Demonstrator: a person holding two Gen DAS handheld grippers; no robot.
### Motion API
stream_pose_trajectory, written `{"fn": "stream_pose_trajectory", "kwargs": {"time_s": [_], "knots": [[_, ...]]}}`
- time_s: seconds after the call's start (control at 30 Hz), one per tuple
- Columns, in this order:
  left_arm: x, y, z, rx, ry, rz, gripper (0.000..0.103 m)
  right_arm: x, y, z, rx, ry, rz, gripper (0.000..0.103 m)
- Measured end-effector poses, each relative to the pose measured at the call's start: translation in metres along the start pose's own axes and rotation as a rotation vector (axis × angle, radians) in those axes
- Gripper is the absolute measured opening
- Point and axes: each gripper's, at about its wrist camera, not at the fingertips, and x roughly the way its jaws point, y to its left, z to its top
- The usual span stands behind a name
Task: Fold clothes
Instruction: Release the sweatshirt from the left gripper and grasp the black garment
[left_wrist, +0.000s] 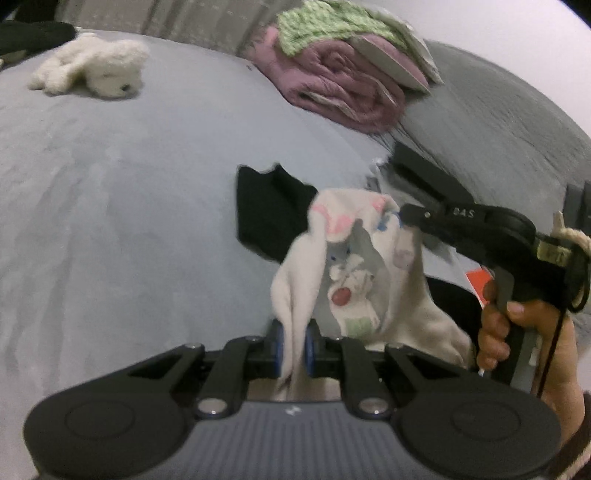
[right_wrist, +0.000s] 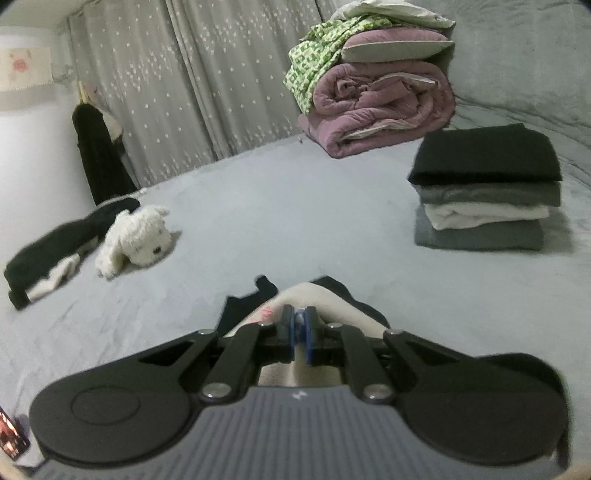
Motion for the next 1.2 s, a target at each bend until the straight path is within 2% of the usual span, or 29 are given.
{"fn": "stream_pose_trajectory", "kwargs": {"time_s": [0.2,0.33,0.4,0.5,0.63,0.73,1.0,1.07,1.1,1.13,1.17,1.2], "knots": [[0.011,-0.013,-0.001,0.062,0.073,-0.072,0.012,-0.011,-0.021,-0.01,-0.069,0.025,-0.069,0.008],[0.017,-0.013,0.009,0.049,0.063,-0.065,0.017,-0.003,-0.046,-0.02,-0.055,0.095,-0.115,0.008],[0.021,-0.01,0.016,0.032,0.051,-0.055,0.037,0.003,-0.059,-0.025,-0.035,0.138,-0.121,0.008],[0.03,-0.002,0.025,-0.02,0.032,-0.045,0.047,0.009,-0.071,-0.033,-0.021,0.177,-0.125,0.008],[0.042,0.007,0.038,-0.085,-0.008,-0.01,0.051,0.01,-0.078,-0.037,-0.036,0.186,-0.123,0.008],[0.054,0.01,0.046,-0.101,-0.044,0.034,0.059,0.008,-0.082,-0.039,-0.034,0.186,-0.105,0.008],[0.095,0.03,0.058,-0.19,-0.056,0.15,0.06,0.003,-0.087,-0.039,-0.042,0.163,-0.073,0.008],[0.101,0.033,0.058,-0.196,-0.061,0.158,0.06,0.002,-0.087,-0.039,-0.039,0.145,-0.053,0.018],[0.103,0.035,0.057,-0.202,-0.067,0.16,0.06,0.001,-0.088,-0.039,-0.039,0.135,-0.044,0.019],[0.105,0.036,0.057,-0.207,-0.074,0.161,0.06,-0.001,-0.087,-0.038,-0.044,0.125,-0.035,0.025],[0.106,0.038,0.056,-0.213,-0.083,0.161,0.06,-0.002,-0.087,-0.037,-0.048,0.113,-0.028,0.039],[0.107,0.038,0.056,-0.215,-0.096,0.163,0.06,-0.004,-0.088,-0.036,-0.049,0.102,-0.023,0.047]]}}
